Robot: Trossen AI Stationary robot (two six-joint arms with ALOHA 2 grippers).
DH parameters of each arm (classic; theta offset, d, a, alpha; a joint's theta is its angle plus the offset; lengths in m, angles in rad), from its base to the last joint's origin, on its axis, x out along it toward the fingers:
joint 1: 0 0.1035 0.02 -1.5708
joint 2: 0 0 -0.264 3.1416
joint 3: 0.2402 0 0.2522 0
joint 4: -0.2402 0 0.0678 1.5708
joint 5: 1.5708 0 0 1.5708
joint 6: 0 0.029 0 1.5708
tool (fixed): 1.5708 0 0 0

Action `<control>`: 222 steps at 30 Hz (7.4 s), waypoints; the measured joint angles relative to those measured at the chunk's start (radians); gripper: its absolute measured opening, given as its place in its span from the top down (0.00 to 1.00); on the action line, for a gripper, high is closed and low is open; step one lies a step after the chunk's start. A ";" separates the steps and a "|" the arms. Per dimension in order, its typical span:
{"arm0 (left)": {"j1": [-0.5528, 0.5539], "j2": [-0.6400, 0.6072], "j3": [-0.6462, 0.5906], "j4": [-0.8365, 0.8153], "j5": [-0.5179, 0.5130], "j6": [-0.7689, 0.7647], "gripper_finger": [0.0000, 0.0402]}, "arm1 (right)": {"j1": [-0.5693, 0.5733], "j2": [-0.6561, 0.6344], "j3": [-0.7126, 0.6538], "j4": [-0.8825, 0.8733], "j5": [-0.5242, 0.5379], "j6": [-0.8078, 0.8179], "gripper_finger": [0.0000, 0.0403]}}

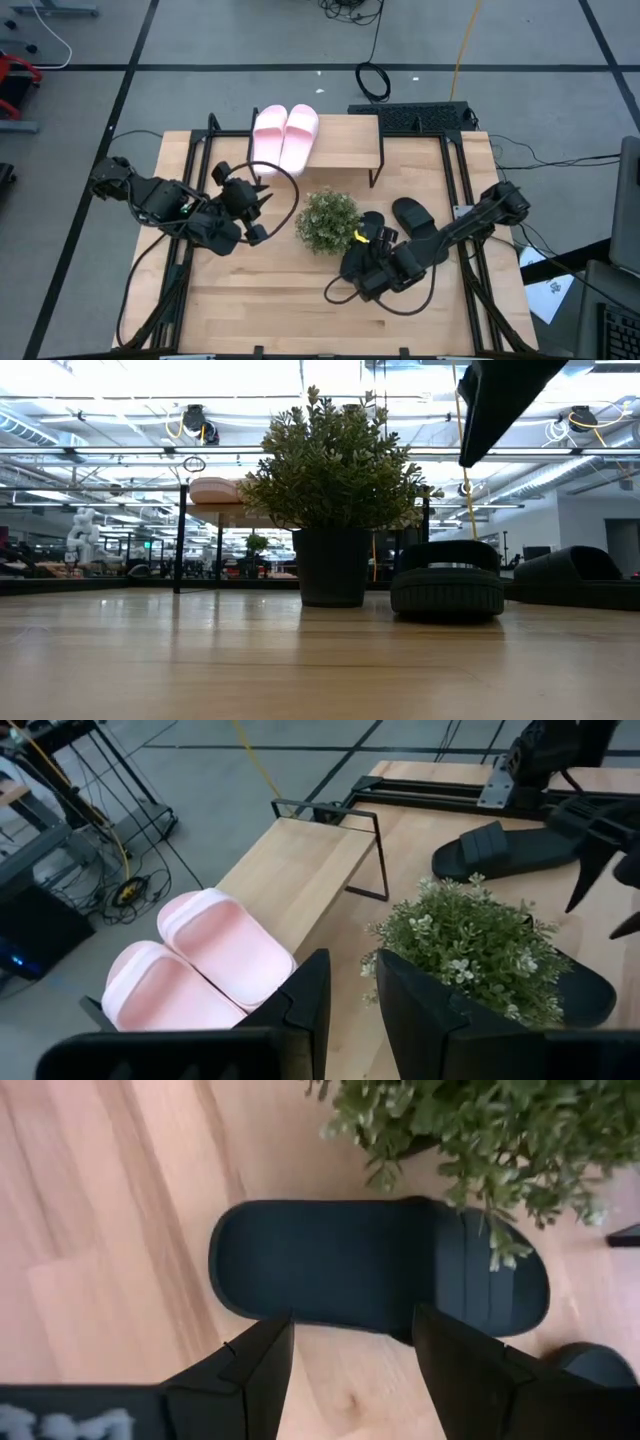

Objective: Pick and place slides into the shelf
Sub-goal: Put the left black slides on the shelf

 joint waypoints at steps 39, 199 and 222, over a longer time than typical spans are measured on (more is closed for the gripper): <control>-0.002 0.000 0.000 -0.002 -0.007 0.077 0.79 | -0.067 -0.001 -0.200 0.040 0.080 0.071 0.51; -0.003 -0.158 0.000 -0.090 -0.162 0.202 0.79 | -0.825 0.285 0.433 0.247 0.543 -0.389 1.00; -0.002 -0.158 0.000 -0.090 -0.162 0.205 0.79 | -0.804 0.315 0.434 0.297 0.424 -0.401 0.95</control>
